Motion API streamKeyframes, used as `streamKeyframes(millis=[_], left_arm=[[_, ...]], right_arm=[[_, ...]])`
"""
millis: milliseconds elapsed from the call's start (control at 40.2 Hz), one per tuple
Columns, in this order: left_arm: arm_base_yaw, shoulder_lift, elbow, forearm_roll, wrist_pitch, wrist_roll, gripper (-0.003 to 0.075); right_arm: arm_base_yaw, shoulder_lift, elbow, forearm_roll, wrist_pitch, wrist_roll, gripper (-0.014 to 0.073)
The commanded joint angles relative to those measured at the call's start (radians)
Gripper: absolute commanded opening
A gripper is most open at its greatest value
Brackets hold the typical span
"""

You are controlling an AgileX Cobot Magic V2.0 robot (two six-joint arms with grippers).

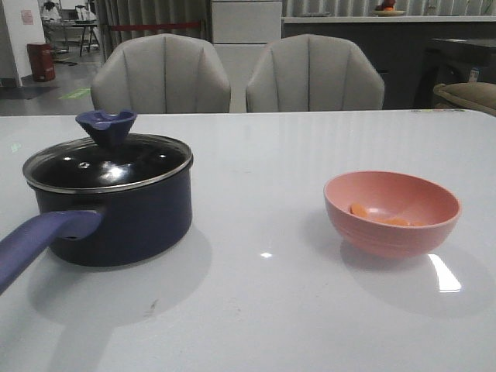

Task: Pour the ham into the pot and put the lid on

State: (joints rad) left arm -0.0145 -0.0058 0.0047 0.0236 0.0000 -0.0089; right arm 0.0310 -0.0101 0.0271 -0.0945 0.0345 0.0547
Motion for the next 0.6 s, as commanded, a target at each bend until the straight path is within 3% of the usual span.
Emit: streamKeyframes(millis=[0, 571], left_arm=[[0.001, -0.018, 0.021, -0.007, -0.076, 0.000, 0.0113], [0.001, -0.018, 0.021, -0.007, -0.086, 0.000, 0.0113]], right_arm=[[-0.005, -0.020, -0.005, -0.010, -0.078, -0.006, 0.0148], [-0.005, -0.020, -0.005, -0.010, -0.078, -0.006, 0.0148]])
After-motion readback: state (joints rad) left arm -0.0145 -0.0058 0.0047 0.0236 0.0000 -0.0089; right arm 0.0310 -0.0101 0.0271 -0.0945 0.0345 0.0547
